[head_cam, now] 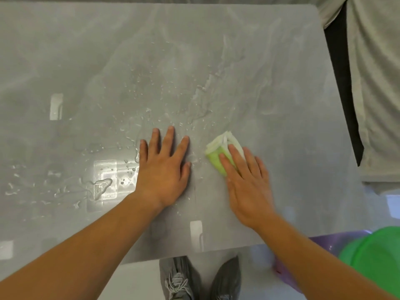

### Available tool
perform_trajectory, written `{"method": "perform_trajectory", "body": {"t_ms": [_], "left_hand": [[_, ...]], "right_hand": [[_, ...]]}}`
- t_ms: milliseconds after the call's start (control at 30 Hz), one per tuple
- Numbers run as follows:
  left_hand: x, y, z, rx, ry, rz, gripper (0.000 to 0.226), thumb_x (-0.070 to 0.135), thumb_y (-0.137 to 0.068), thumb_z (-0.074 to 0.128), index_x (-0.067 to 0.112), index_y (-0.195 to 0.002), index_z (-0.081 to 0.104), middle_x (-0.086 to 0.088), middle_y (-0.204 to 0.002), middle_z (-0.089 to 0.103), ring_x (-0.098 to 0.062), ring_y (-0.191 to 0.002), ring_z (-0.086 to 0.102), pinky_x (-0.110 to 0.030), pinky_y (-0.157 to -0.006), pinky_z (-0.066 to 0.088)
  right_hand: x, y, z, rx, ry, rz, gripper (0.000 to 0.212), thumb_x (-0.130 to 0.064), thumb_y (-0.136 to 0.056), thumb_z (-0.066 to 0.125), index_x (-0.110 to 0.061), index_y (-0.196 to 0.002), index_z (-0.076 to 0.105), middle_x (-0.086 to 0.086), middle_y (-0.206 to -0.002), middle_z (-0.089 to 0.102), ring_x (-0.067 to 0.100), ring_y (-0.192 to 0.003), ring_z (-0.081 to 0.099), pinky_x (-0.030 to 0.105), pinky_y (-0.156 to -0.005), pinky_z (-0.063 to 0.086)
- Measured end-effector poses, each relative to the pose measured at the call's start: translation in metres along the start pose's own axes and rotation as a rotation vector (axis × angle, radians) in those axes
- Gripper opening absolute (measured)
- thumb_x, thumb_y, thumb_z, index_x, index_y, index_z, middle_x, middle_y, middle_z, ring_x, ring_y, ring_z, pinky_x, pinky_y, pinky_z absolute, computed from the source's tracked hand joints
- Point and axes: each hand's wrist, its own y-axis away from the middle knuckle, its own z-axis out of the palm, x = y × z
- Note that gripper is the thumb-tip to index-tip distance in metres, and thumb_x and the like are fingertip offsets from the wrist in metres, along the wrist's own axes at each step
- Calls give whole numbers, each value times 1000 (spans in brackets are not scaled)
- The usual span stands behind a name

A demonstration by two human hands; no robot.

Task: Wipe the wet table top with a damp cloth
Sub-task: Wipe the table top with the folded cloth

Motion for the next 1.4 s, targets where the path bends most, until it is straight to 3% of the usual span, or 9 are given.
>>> {"method": "perform_trajectory", "body": {"t_ms": [133,233,400,500,567,767,1000,1200,1400], "left_hand": [[-1,-3,-10,12,16,-21,54,49,-96,28,30,-146,36,-10,-161,23,-40,-146,15,-58,-116,14],[2,-3,-12,1,36,-36,51,48,-98,27,30,-144,37,-9,-160,23,-40,-146,15,-58,-117,13],[5,-23,-24,39,98,-85,44,38,-93,40,22,-134,47,-13,-150,36,-37,-139,29,-58,-116,16],[-3,-51,-29,68,125,-64,47,30,-92,41,19,-138,45,-15,-154,31,-37,-145,21,-58,-117,14],[-9,-76,-35,78,100,-77,53,33,-94,37,20,-145,37,-15,-160,20,-39,-148,10,-58,-118,10],[-16,-128,-46,35,84,-170,61,41,-99,30,25,-155,12,-9,-165,-4,-35,-150,-10,-55,-119,-5],[-14,-146,-53,4,20,-197,64,46,-94,18,25,-155,16,-12,-164,7,-41,-149,1,-64,-116,8],[-16,-143,-51,-25,4,-201,64,45,-97,19,27,-156,6,-10,-165,-2,-39,-149,-9,-62,-117,3],[-16,-145,-61,-45,29,-220,62,47,-96,23,29,-154,19,-9,-164,10,-40,-149,5,-61,-117,12]], "right_hand": [[30,-53,-10,56,-27,175,60,-23,-95,38,-28,-154,28,1,-166,21,35,-150,23,54,-120,20],[35,-121,-20,75,-74,358,58,-24,-99,35,-29,-156,22,0,-167,14,35,-151,16,53,-121,15],[10,-89,-16,46,29,1,62,-22,-95,36,-27,-156,25,1,-167,16,35,-151,17,54,-120,18],[22,-65,-16,0,36,-205,61,-20,-93,45,-27,-153,34,-2,-166,21,33,-152,20,55,-120,20],[42,-95,-22,8,27,-203,61,-21,-93,45,-28,-153,34,-2,-165,24,33,-151,22,56,-119,21],[48,-197,-36,87,-39,188,63,-29,-92,27,-27,-156,25,0,-167,18,35,-151,17,55,-120,17],[65,-152,-37,-30,-7,-279,62,-22,-94,41,-29,-155,31,-4,-167,18,31,-153,16,53,-122,16],[60,-266,-53,50,-93,121,61,-30,-94,27,-31,-155,26,-3,-167,16,31,-153,13,51,-121,14],[46,-199,-43,-10,-18,-369,55,-26,-97,39,-28,-152,37,-4,-166,22,32,-153,18,54,-120,19]]}}
